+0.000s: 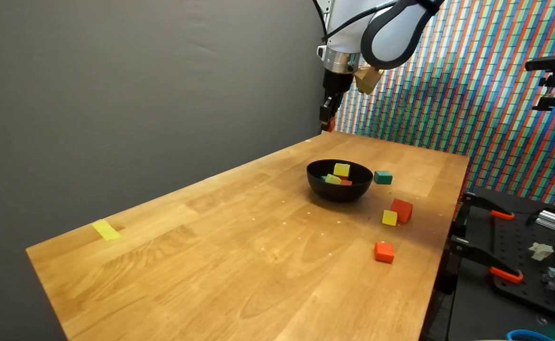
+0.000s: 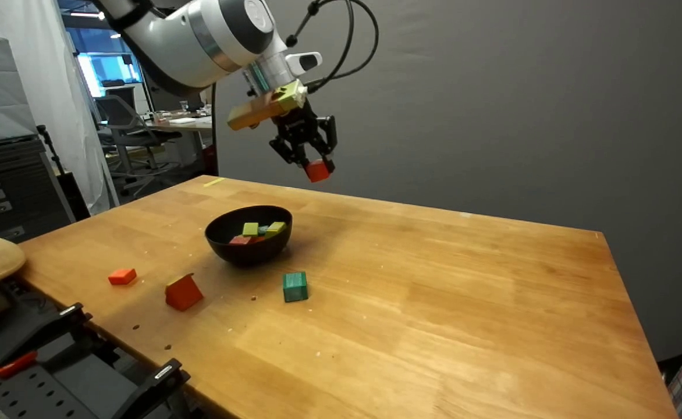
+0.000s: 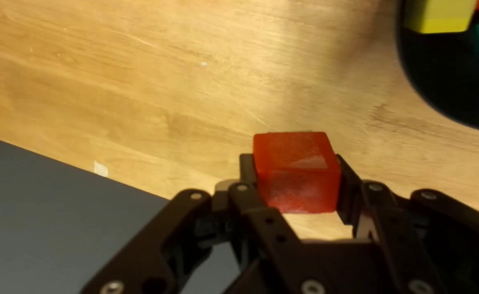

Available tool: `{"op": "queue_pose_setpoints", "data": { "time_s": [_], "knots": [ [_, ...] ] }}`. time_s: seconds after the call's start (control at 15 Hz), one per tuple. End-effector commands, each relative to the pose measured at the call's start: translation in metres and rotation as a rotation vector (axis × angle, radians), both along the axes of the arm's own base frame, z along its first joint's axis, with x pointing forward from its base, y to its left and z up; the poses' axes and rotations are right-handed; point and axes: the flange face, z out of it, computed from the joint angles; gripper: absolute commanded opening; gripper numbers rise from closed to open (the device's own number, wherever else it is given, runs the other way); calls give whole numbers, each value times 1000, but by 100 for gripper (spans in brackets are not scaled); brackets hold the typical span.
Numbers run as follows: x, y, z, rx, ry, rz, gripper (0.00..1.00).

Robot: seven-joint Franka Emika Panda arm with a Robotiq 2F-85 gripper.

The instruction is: Put all the blocks in the bowl

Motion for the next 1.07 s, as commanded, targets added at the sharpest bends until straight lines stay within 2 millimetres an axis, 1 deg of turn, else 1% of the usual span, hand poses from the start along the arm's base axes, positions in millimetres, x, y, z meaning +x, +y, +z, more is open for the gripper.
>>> {"op": "queue_pose_setpoints", "data": {
  "time_s": [0.0,0.2,0.27,0.33,0.4,0.47,0.53,0.67,0.73,0.87,1.0],
  "knots": [
    [-45,39,9,72,0,88,21],
    [-66,68,-15,153,62,87,21],
    [-71,74,-25,169,76,76,21],
    [-75,79,-32,176,80,68,25],
    [-79,82,-37,170,89,64,71],
    [-83,84,-38,162,95,74,71],
    [-88,85,-39,163,100,96,77],
    [-96,82,-32,129,107,127,94],
    [-101,83,-29,121,114,144,99],
    [-115,89,-19,140,120,185,100],
    [-137,104,-12,183,127,247,100]
  ]
}}
